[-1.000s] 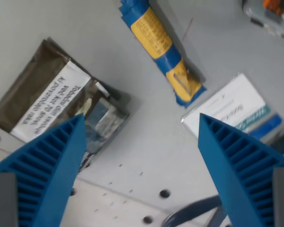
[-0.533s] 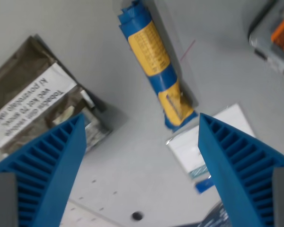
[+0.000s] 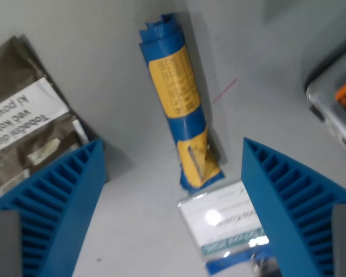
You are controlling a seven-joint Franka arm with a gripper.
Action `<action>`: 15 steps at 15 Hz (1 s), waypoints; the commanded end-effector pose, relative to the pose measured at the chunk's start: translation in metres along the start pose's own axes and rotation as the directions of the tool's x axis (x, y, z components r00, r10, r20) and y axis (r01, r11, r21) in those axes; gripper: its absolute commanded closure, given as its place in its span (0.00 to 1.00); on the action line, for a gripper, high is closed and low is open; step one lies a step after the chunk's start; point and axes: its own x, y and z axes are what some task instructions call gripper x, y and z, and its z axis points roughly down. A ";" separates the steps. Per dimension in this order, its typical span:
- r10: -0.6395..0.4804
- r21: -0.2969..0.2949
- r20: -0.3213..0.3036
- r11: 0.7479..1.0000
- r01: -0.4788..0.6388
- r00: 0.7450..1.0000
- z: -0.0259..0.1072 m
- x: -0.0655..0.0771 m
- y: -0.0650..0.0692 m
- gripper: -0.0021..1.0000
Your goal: Move above the blue bag
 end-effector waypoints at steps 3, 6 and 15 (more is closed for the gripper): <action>-0.227 -0.080 -0.069 0.972 0.221 0.972 0.023 -0.003 0.004 0.00; -0.230 -0.082 -0.068 0.971 0.224 0.971 0.037 -0.002 0.006 0.00; -0.189 -0.081 -0.071 0.980 0.183 0.979 0.056 -0.003 0.008 0.00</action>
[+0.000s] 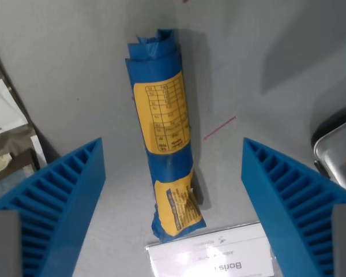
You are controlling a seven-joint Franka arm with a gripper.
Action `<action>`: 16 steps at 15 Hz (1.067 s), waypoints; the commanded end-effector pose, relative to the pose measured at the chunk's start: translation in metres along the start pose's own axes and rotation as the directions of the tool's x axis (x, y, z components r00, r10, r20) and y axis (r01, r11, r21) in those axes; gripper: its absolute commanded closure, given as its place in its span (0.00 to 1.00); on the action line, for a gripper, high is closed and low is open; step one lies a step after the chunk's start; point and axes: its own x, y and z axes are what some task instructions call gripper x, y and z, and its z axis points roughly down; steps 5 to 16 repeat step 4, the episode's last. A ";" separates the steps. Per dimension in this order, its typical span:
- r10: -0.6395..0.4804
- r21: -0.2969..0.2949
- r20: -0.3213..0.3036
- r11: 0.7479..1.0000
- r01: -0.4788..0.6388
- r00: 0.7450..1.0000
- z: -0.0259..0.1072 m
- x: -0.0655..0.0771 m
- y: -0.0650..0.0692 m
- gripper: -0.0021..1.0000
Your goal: Move above the blue bag
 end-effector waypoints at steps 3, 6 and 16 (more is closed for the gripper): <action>-0.041 -0.080 -0.070 0.996 0.035 0.997 0.004 -0.006 -0.003 0.00; -0.041 -0.080 -0.070 0.996 0.035 0.997 0.004 -0.006 -0.003 0.00; -0.041 -0.080 -0.070 0.996 0.035 0.997 0.004 -0.006 -0.003 0.00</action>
